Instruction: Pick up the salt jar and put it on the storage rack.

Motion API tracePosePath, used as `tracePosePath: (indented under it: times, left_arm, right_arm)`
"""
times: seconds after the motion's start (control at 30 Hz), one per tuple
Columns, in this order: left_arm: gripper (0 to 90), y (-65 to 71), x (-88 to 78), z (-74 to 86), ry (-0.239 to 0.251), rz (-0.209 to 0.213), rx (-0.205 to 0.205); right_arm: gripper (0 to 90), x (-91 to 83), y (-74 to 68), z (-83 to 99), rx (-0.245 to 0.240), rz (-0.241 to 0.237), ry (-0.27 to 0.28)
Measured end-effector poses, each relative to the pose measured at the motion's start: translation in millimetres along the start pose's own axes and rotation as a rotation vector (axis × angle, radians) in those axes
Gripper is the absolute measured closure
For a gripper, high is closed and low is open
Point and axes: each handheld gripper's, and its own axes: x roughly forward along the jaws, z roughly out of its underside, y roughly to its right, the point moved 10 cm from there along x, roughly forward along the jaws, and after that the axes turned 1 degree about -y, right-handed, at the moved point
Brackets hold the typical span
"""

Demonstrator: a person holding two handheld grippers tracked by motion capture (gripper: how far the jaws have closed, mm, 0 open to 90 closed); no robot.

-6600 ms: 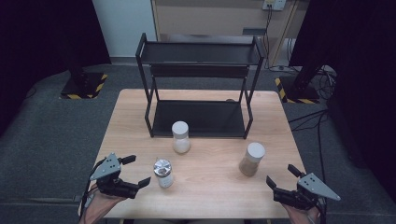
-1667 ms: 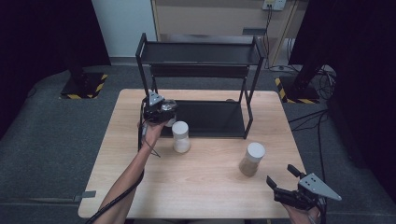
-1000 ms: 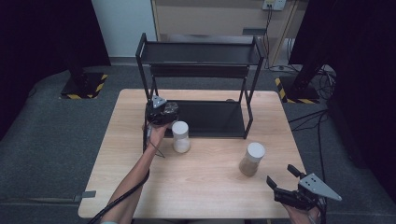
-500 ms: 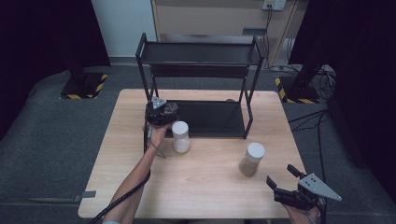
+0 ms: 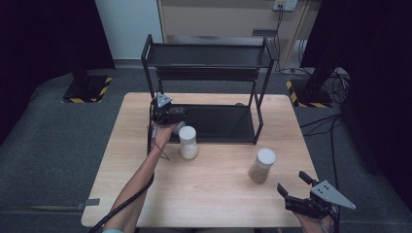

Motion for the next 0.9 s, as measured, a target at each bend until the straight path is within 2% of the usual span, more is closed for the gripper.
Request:
tracePosePath:
  times: [0.13, 0.27, 0.4, 0.47, 0.6, 0.7, 0.8, 0.9]
  left_arm:
    - [11.8, -0.4, -6.8, -10.4, 0.013, 0.011, 0.020]
    - [7.6, 1.0, -13.2, -20.3, 0.019, 0.029, 0.007]
    - [5.3, 3.8, -22.1, -29.9, 0.028, 0.040, 0.025]
    - [4.4, 4.9, -27.2, -34.0, 0.038, 0.053, 0.024]
    - [2.3, 7.8, -38.6, -43.4, 0.041, 0.079, 0.054]
    - [0.6, 11.2, -51.0, -51.8, 0.045, 0.119, 0.069]
    - [0.1, 13.9, -56.6, -55.0, 0.038, 0.128, 0.080]
    - [0.0, 17.9, -69.8, -56.7, 0.042, 0.159, 0.087]
  right_arm:
    - [8.2, 0.1, -0.3, -0.2, -0.002, -0.001, -0.001]
    - [8.2, 0.2, -0.4, -0.2, -0.001, -0.001, -0.002]
    - [8.2, 0.2, -0.4, -0.2, -0.002, -0.002, -0.003]
    - [8.2, 0.3, -0.5, -0.2, -0.002, -0.002, -0.003]
    - [8.2, 0.5, -0.7, -0.3, -0.003, -0.002, -0.004]
    - [8.2, 0.7, -1.0, -0.4, -0.003, -0.001, -0.005]
    - [8.2, 0.7, -1.0, -0.4, -0.004, -0.001, -0.005]
    - [8.2, 0.5, -1.3, -0.5, -0.005, -0.002, -0.005]
